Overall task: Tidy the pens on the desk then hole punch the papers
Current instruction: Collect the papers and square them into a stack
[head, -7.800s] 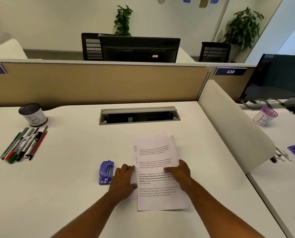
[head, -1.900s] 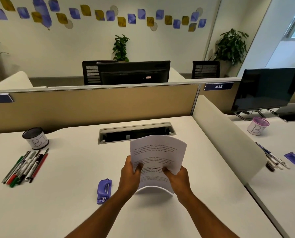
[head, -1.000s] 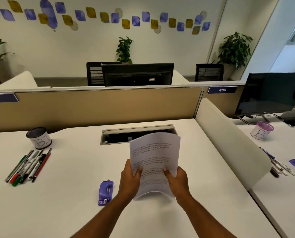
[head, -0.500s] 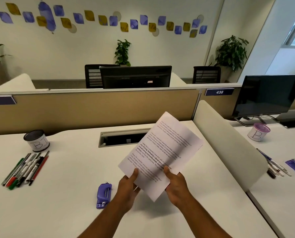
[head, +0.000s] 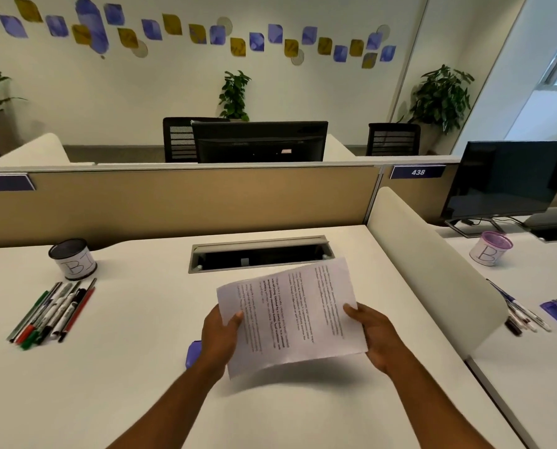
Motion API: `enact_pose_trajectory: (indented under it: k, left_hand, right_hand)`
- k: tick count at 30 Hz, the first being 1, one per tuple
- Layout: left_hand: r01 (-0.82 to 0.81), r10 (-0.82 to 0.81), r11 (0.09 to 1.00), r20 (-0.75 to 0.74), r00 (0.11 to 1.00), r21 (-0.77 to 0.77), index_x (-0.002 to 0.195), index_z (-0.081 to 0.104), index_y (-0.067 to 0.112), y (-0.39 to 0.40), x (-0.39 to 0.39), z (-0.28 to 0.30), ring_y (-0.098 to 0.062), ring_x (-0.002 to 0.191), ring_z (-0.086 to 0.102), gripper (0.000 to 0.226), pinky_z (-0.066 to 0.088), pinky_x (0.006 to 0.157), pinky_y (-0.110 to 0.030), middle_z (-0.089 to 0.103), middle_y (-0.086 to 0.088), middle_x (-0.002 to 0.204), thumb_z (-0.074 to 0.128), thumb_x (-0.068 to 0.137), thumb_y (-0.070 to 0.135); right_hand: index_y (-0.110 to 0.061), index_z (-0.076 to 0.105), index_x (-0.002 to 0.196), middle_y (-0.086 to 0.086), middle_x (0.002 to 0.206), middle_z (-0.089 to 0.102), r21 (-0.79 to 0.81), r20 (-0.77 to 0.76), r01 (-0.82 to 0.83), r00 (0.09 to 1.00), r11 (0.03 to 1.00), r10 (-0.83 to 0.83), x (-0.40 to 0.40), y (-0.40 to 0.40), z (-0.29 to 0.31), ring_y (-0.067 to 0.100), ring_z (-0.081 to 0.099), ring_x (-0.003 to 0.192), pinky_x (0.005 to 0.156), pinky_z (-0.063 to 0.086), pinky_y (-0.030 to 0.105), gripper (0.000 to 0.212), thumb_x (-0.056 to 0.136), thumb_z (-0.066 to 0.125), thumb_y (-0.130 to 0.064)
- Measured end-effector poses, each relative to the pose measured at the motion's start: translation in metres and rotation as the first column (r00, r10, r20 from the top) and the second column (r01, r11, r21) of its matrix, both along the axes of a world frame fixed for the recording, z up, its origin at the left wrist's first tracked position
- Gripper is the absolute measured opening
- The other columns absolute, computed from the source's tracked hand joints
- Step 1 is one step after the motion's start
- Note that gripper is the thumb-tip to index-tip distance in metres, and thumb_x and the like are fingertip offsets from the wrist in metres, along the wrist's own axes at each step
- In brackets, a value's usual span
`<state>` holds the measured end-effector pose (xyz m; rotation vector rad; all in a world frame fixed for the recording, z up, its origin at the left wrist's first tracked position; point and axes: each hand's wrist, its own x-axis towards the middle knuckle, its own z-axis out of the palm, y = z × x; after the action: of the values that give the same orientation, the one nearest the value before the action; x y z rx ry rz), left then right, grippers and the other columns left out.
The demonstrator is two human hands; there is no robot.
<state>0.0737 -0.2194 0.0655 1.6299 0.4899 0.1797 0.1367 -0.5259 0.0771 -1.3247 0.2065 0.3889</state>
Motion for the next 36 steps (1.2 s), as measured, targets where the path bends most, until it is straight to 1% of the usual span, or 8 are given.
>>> enact_pose_trajectory:
  k: [3,8,13,19,24,30,32,36]
  left_hand:
    - [-0.013,0.007,0.996,0.074,0.997,0.085,0.120,0.057,0.022,-0.011,0.002,0.000,-0.023,0.093,0.070,0.021,0.061,0.069,-0.033,0.069,-0.003,0.105,0.056,0.100,0.024]
    - [-0.077,0.053,0.990,0.189,0.980,0.122,0.121,0.050,0.029,-0.032,0.002,0.003,-0.013,0.092,0.065,0.024,0.057,0.062,-0.016,0.062,0.010,0.102,0.059,0.098,0.024]
    - [-0.090,0.072,0.988,0.149,0.986,0.122,0.119,0.047,0.030,-0.029,-0.007,-0.018,-0.013,0.094,0.064,0.025,0.055,0.058,-0.011,0.060,0.013,0.102,0.059,0.098,0.024]
    - [-0.104,0.083,0.979,0.125,0.989,0.174,0.109,0.052,0.031,-0.021,-0.003,-0.023,-0.014,0.090,0.065,0.012,0.054,0.055,-0.011,0.063,0.011,0.096,0.054,0.100,0.024]
    - [-0.055,0.048,0.984,0.046,0.998,0.168,0.122,0.054,0.019,-0.019,-0.007,-0.034,-0.022,0.097,0.067,0.028,0.061,0.078,-0.035,0.066,0.000,0.106,0.063,0.096,0.020]
    - [-0.067,0.041,0.948,0.089,0.995,0.311,0.111,0.058,0.021,-0.004,0.006,-0.015,-0.014,0.083,0.066,0.012,0.045,0.056,-0.010,0.065,0.007,0.091,0.056,0.099,0.019]
    - [-0.051,0.012,0.926,0.107,0.994,0.374,0.110,0.057,0.022,0.003,0.010,-0.003,-0.007,0.077,0.066,0.011,0.045,0.051,-0.009,0.063,0.012,0.088,0.053,0.101,0.019]
    - [0.031,-0.148,0.829,0.165,0.975,0.558,0.096,0.055,0.024,0.012,0.021,0.023,-0.008,0.074,0.066,0.008,0.049,0.057,-0.011,0.064,0.012,0.083,0.050,0.102,0.022]
  right_hand:
    - [-0.009,0.072,0.118,0.011,0.104,0.079,-0.264,0.094,0.020,0.996,0.964,0.005,0.000,0.010,-0.002,0.033,0.076,0.095,0.085,0.063,0.049,0.034,0.086,0.079,-0.013]
    - [-0.023,0.068,0.111,-0.003,0.100,0.075,-0.300,0.297,0.275,0.937,0.913,-0.185,-0.012,0.036,-0.008,0.015,0.071,0.091,0.070,0.060,0.025,0.029,0.086,0.081,-0.015]
    - [-0.021,0.067,0.115,-0.007,0.101,0.072,-0.361,0.289,0.264,0.943,0.895,-0.162,-0.023,0.041,-0.031,0.016,0.069,0.097,0.080,0.060,0.031,0.031,0.088,0.077,-0.009]
    - [-0.019,0.067,0.117,-0.008,0.098,0.072,-0.398,0.277,0.316,0.936,0.861,-0.215,-0.018,0.043,-0.037,0.016,0.070,0.093,0.073,0.058,0.025,0.025,0.093,0.073,-0.015]
    - [-0.012,0.064,0.124,0.004,0.108,0.071,-0.410,0.185,0.241,0.966,0.880,-0.179,-0.020,0.043,-0.050,0.028,0.068,0.101,0.082,0.058,0.037,0.031,0.094,0.072,-0.015]
    - [-0.028,0.065,0.110,-0.003,0.104,0.073,-0.389,0.251,0.301,0.944,0.871,-0.214,-0.009,0.038,-0.036,0.028,0.071,0.102,0.080,0.060,0.033,0.021,0.094,0.072,-0.016]
    - [-0.031,0.058,0.115,0.000,0.115,0.072,-0.419,0.294,0.324,0.932,0.848,-0.211,-0.004,0.038,-0.028,0.028,0.070,0.105,0.080,0.061,0.034,0.033,0.091,0.075,-0.017]
    - [-0.027,0.041,0.146,0.002,0.150,0.052,-0.565,0.489,0.466,0.854,0.682,-0.178,0.004,0.045,-0.003,0.025,0.052,0.134,0.103,0.050,0.045,0.082,0.079,0.087,-0.020]
